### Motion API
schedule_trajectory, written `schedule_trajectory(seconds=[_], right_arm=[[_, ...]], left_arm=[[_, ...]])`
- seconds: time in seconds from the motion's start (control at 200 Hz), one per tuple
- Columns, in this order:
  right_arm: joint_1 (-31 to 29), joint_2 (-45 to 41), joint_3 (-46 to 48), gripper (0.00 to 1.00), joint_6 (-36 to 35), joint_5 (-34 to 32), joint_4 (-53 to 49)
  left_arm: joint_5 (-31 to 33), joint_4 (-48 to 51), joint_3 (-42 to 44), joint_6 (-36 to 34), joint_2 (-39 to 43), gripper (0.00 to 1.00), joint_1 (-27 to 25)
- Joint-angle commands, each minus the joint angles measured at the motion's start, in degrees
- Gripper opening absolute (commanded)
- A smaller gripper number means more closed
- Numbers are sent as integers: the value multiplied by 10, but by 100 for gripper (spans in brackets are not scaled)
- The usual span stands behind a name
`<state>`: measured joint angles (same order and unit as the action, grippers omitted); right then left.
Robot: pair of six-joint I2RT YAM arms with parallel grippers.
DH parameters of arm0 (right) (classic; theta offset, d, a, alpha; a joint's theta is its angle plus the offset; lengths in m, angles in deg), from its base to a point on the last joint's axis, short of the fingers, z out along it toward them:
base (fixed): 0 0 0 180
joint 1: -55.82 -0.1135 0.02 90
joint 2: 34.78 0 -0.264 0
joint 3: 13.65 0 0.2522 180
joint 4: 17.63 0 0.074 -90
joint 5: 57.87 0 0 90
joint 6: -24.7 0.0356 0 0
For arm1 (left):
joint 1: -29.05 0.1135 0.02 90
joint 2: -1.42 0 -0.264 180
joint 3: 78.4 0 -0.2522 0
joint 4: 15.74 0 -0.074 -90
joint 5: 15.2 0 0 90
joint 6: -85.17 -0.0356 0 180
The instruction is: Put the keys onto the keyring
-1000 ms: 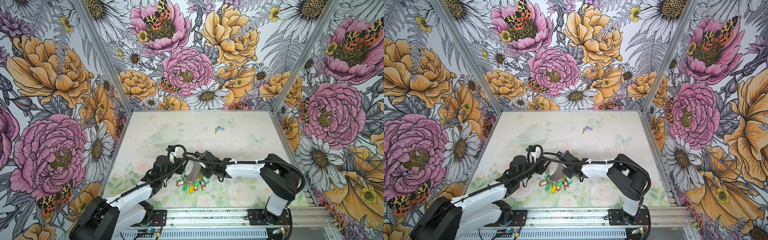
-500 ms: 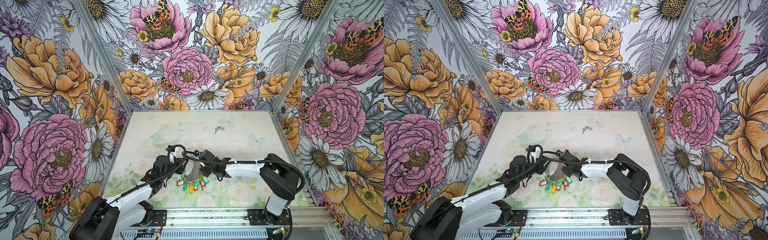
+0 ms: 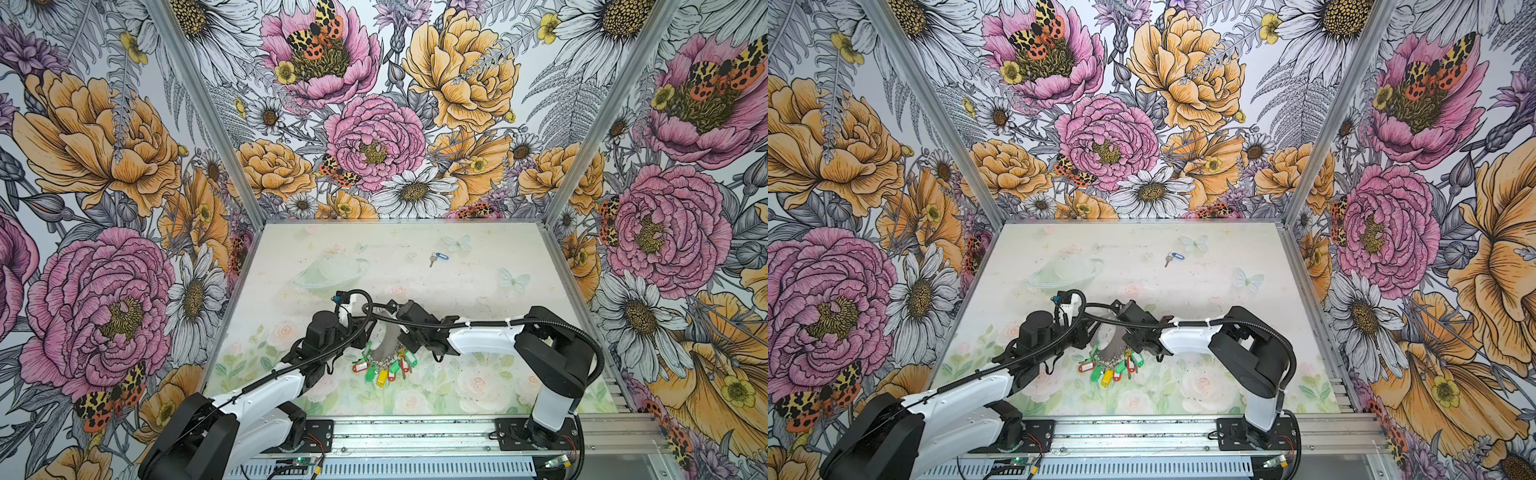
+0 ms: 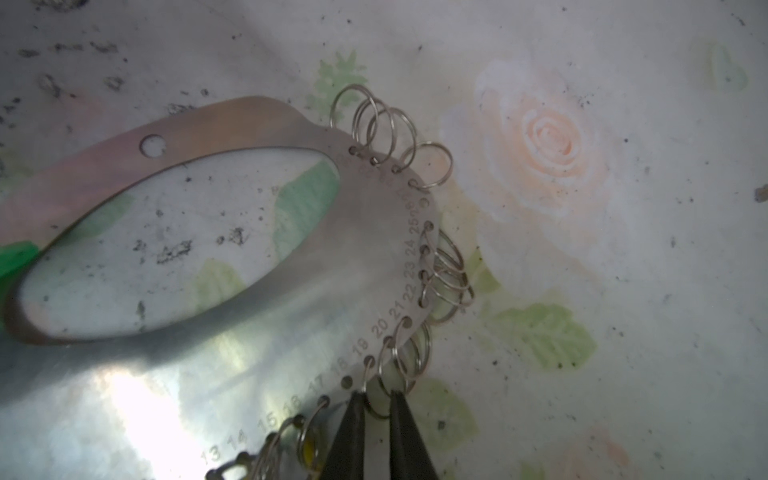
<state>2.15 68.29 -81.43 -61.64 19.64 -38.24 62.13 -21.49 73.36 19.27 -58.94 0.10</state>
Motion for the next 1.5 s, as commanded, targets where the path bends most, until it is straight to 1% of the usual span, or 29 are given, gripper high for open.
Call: schedule_trajectory(seconds=[0.0, 0.245, 0.41, 0.6, 0.681, 0.741, 0.816, 0.921, 0.961, 1.041, 1.136, 1.271, 1.496], right_arm=[[1, 12, -14, 11, -2, -20, 9], [0, 1, -10, 4, -6, -21, 17], [1, -17, 6, 3, -2, -18, 37], [9, -21, 16, 2, -2, 11, 58], [11, -22, 18, 6, -21, 14, 54], [11, -34, 33, 12, -41, 16, 61], [13, -50, 58, 18, -77, 20, 75], [14, -55, 84, 22, -138, 38, 85], [13, -56, 96, 23, -155, 36, 96], [16, -55, 108, 23, -163, 30, 122], [16, -44, 103, 23, -167, 34, 138], [17, -26, 98, 23, -177, 7, 165], [22, -2, 92, 23, -197, -6, 198]], left_arm=[[-11, -16, 7, 5, 5, 33, 5], [-12, -17, 9, 5, 5, 33, 6], [-15, -18, 7, 6, -1, 33, 6], [-24, -25, -4, 15, -34, 33, 5], [-28, -34, -7, 23, -49, 33, 6], [-27, -37, -11, 30, -59, 33, 6], [-29, -32, -21, 39, -74, 33, 7], [-46, -26, -42, 52, -103, 32, 10], [-50, -27, -49, 57, -114, 32, 10], [-54, -23, -64, 67, -136, 31, 11], [-60, -22, -79, 75, -162, 31, 10], [-63, -22, -90, 87, -193, 30, 11], [-71, -25, -99, 96, -231, 29, 12]])
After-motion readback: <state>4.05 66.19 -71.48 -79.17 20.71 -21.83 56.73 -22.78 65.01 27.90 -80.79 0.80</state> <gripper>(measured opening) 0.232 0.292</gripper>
